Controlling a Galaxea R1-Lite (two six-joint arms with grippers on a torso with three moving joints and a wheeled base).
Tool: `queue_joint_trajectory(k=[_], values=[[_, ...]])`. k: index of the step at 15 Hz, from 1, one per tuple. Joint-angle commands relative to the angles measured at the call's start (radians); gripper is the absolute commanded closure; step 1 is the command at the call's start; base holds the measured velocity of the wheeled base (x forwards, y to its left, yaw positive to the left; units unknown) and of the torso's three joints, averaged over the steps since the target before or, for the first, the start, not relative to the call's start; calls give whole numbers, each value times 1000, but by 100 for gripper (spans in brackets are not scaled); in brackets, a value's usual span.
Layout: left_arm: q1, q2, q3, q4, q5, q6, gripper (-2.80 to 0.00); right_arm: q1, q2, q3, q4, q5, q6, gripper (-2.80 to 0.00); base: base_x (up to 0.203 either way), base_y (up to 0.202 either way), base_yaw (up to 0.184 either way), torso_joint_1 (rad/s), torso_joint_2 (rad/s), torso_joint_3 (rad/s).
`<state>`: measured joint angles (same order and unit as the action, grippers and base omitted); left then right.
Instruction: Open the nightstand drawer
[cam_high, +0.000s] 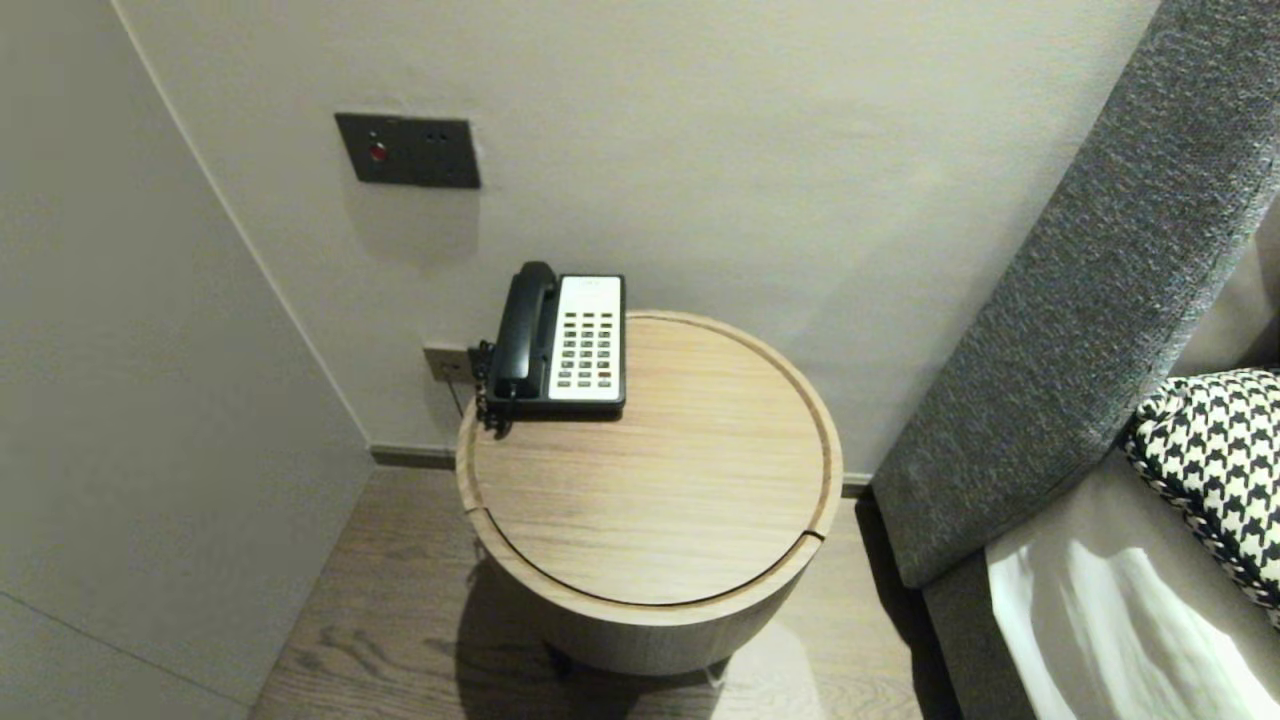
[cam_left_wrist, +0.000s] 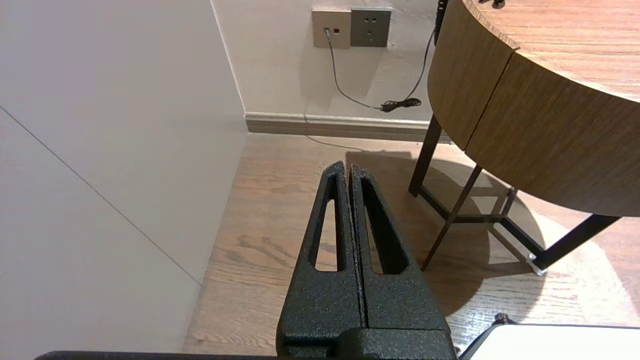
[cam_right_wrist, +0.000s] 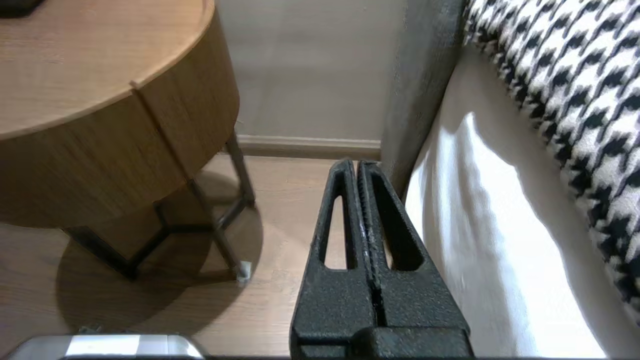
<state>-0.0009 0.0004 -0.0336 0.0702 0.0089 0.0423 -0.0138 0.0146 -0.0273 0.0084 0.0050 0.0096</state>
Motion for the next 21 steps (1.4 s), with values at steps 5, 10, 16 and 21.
queue_joint_trajectory(k=[5,10,16,21], values=[[1,0,0,0,0,1,0,2,202,-168,68,13,1,0,0,0,0,0,0,0],[1,0,0,0,0,0,0,1,539,-389,39,21,16,0,0,0,0,0,0,0],[1,0,0,0,-1,-1,0,127,920,-735,-20,3,252,0,0,0,0,0,0,0],[1,0,0,0,0,1,0,290,1124,-854,89,-80,418,0,0,0,0,0,0,0]])
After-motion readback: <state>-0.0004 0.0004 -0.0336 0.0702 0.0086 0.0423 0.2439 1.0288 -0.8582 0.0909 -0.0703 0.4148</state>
